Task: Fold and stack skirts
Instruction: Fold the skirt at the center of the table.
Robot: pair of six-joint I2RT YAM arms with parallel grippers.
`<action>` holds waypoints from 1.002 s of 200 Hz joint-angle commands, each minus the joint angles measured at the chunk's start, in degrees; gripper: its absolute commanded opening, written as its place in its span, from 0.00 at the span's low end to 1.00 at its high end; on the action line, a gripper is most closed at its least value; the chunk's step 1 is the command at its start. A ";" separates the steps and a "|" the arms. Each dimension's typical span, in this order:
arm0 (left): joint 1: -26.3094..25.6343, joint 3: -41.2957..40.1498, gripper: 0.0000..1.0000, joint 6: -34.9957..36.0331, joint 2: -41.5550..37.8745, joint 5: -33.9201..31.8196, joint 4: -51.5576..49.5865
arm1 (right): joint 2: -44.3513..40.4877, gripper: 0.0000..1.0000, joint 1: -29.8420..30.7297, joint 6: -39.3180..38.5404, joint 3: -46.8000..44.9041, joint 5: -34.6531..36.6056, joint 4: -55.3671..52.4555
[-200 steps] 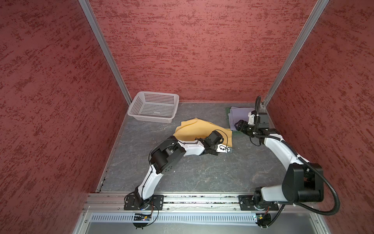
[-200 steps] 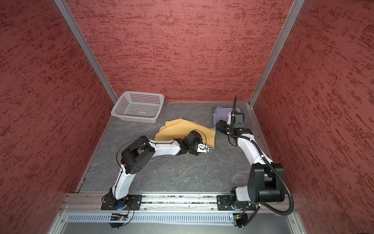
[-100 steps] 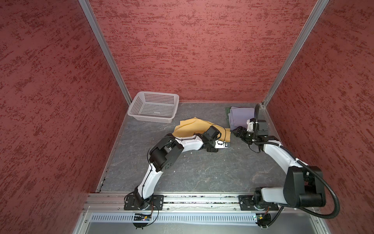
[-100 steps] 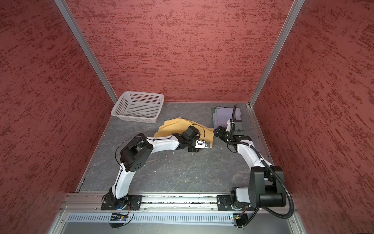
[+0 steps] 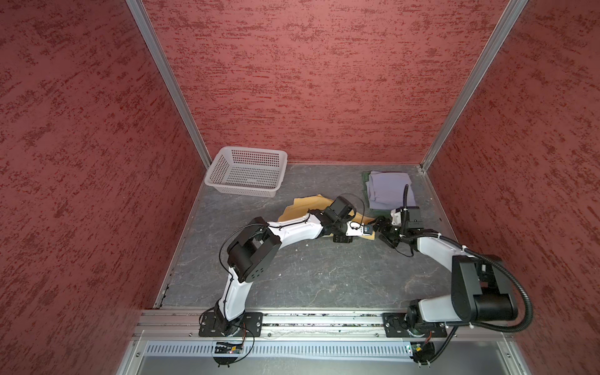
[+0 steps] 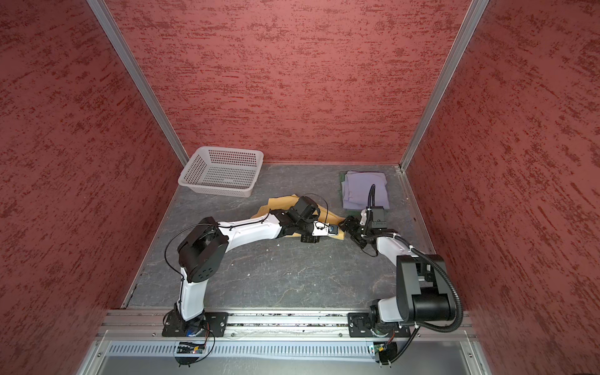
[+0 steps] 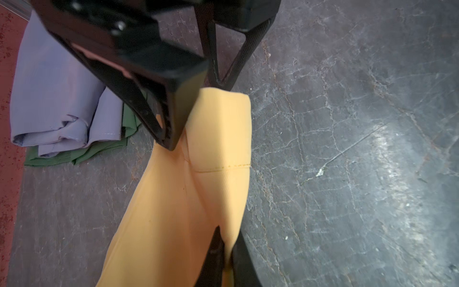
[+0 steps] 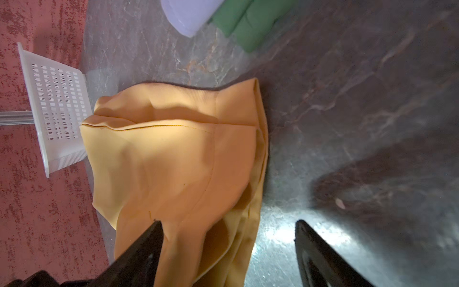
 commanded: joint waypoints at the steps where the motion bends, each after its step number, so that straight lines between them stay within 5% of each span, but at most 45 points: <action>1: -0.32 -0.44 0.09 -0.98 -1.05 1.04 -1.06 | 0.75 0.84 -0.20 4.03 -1.13 -2.58 6.89; 38: -0.63 -0.47 0.09 -1.99 -1.22 1.21 -0.67 | 4.46 0.78 -0.12 7.68 -3.10 -4.79 12.73; 84: -0.72 -0.59 0.08 -4.07 -1.74 3.11 0.35 | 6.44 0.56 -0.15 10.81 -5.14 -5.15 18.82; 107: -0.72 -0.84 0.08 -5.19 -2.01 4.24 1.06 | 7.15 0.42 -0.12 11.06 -5.32 -4.98 19.77; 127: -0.67 -1.61 0.09 -5.83 -2.41 5.04 1.39 | 7.36 0.20 -0.06 10.59 -5.36 -4.10 19.65; 136: -0.72 -2.42 0.14 -6.06 -2.81 5.42 1.71 | 7.45 0.09 -0.12 9.75 -5.20 -3.50 18.91; 146: -0.55 -4.12 0.33 -6.98 -3.64 5.42 3.64 | 7.45 0.00 -0.10 8.53 -4.89 -2.56 17.52; 167: 2.26 -9.13 0.61 -10.91 -7.02 6.46 10.31 | 7.33 0.00 -0.14 4.83 -3.68 -0.62 13.24; 200: 9.90 -10.17 0.69 -25.03 -9.71 5.81 16.17 | 4.87 0.00 -0.14 -3.18 -0.61 5.98 2.29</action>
